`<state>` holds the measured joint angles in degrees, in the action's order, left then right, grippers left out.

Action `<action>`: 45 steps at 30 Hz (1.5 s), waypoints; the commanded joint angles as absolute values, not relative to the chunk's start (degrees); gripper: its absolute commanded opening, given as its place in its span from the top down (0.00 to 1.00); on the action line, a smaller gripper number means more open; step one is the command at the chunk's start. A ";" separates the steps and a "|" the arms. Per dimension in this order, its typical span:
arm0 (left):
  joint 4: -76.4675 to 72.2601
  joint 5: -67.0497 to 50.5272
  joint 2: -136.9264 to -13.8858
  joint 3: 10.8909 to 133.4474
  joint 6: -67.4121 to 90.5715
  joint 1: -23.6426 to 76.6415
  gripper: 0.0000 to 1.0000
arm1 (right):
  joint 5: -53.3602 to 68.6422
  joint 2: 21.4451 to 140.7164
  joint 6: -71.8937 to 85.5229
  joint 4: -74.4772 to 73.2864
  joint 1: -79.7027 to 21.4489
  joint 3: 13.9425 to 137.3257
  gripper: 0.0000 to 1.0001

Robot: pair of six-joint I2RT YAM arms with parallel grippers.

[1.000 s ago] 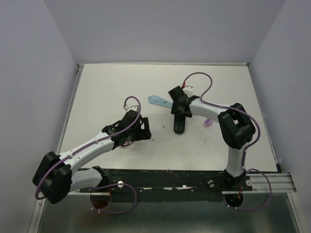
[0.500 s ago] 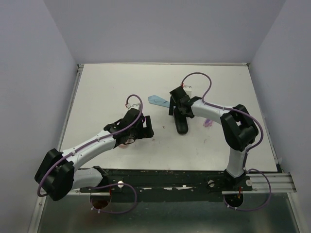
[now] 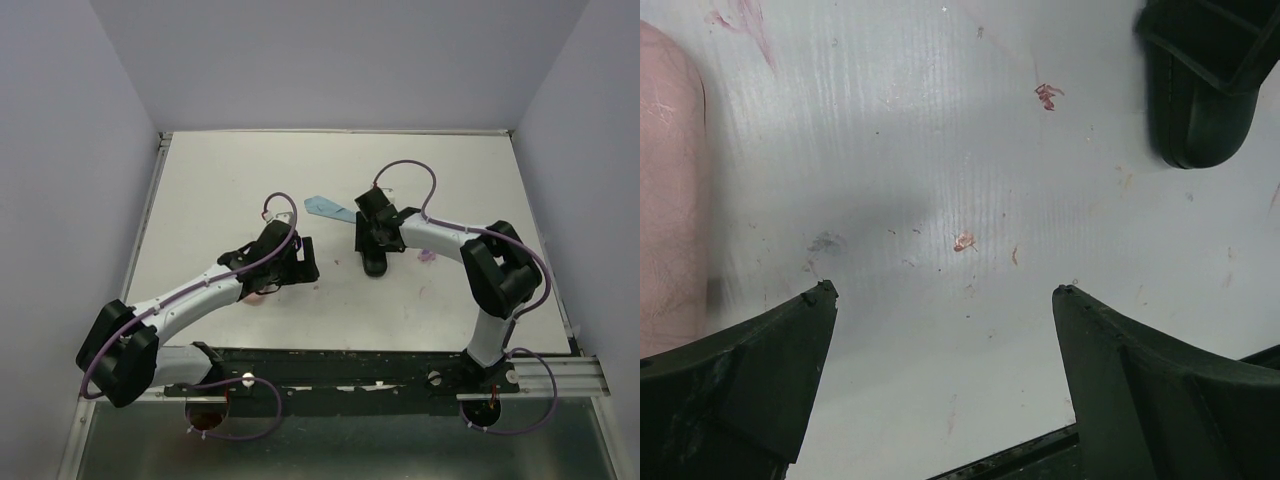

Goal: Organize the sunglasses
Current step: Move the case with the sunglasses to the center of the board, then pick up the sunglasses case from the center of the board.

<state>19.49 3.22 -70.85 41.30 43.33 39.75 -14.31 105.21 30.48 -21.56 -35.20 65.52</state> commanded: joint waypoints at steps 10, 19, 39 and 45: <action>23.90 6.41 -69.87 45.70 43.15 39.46 0.01 | -27.85 106.95 35.77 -26.37 -28.41 72.32 0.64; 27.06 8.96 -68.03 47.11 43.42 37.18 0.01 | -21.62 116.79 33.49 -20.39 -14.34 81.46 0.46; 29.62 8.18 -71.62 46.32 37.18 20.66 0.01 | -23.12 84.13 33.58 -9.15 -12.83 63.03 0.00; 28.39 5.19 -77.69 47.11 34.90 20.39 0.01 | -19.17 79.72 34.37 -8.88 -12.83 57.75 0.00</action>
